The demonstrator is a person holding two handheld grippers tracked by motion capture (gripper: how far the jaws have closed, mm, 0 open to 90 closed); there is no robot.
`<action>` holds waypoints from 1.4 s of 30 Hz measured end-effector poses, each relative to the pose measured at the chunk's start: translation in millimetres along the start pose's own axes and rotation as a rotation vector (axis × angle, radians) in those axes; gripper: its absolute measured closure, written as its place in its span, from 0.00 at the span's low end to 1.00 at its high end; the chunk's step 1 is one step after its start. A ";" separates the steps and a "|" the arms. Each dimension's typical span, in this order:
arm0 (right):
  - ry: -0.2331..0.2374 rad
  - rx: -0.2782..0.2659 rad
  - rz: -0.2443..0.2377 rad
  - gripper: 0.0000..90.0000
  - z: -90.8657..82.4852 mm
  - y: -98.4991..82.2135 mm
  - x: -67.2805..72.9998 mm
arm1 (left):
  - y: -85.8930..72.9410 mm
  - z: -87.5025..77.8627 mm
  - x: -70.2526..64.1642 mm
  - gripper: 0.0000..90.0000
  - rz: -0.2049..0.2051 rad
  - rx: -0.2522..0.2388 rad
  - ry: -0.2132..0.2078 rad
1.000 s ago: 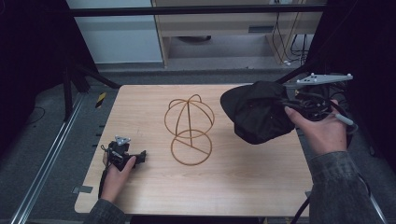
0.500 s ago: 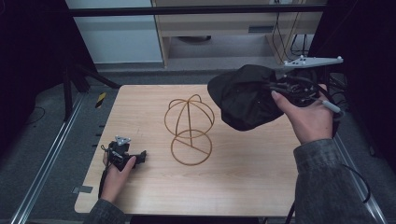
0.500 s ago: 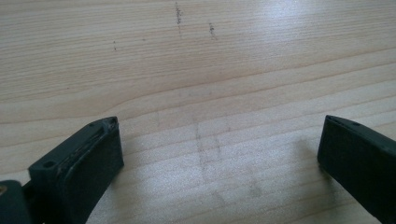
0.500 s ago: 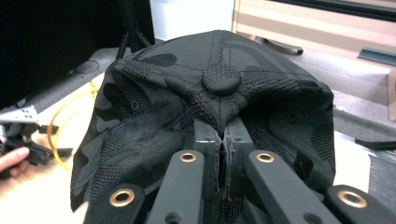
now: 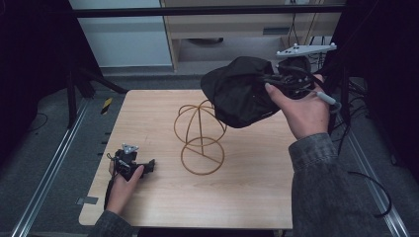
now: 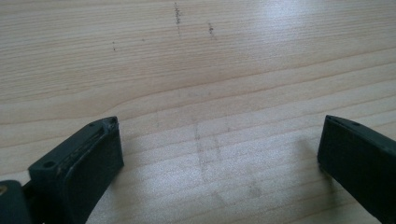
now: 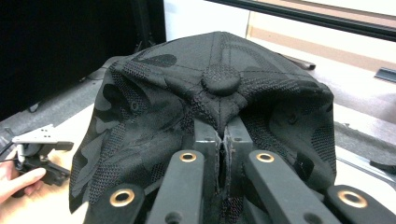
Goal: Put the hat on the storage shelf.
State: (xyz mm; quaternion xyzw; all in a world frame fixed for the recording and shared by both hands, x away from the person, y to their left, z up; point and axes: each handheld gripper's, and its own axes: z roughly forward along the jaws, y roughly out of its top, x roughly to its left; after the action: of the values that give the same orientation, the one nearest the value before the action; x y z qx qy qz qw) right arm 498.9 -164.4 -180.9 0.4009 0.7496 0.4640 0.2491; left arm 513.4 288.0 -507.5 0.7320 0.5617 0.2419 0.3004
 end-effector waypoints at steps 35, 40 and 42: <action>0.149 0.065 -0.062 0.97 61.3 10.3 54.3 | 0.0 0.2 -0.1 0.00 -0.002 -0.002 0.000; 0.161 0.084 -0.065 0.97 67.4 5.5 56.8 | 0.0 0.2 -0.1 0.00 -0.002 -0.002 -0.001; 0.165 0.087 -0.066 0.97 68.6 3.6 56.5 | 0.0 0.2 -0.1 0.00 -0.001 -0.002 -0.001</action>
State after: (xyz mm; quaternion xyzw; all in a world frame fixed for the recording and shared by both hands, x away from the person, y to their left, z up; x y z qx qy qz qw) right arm 520.1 -82.4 -208.3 0.3470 0.7998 0.4540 0.1839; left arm 513.5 287.9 -507.6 0.7314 0.5617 0.2418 0.3019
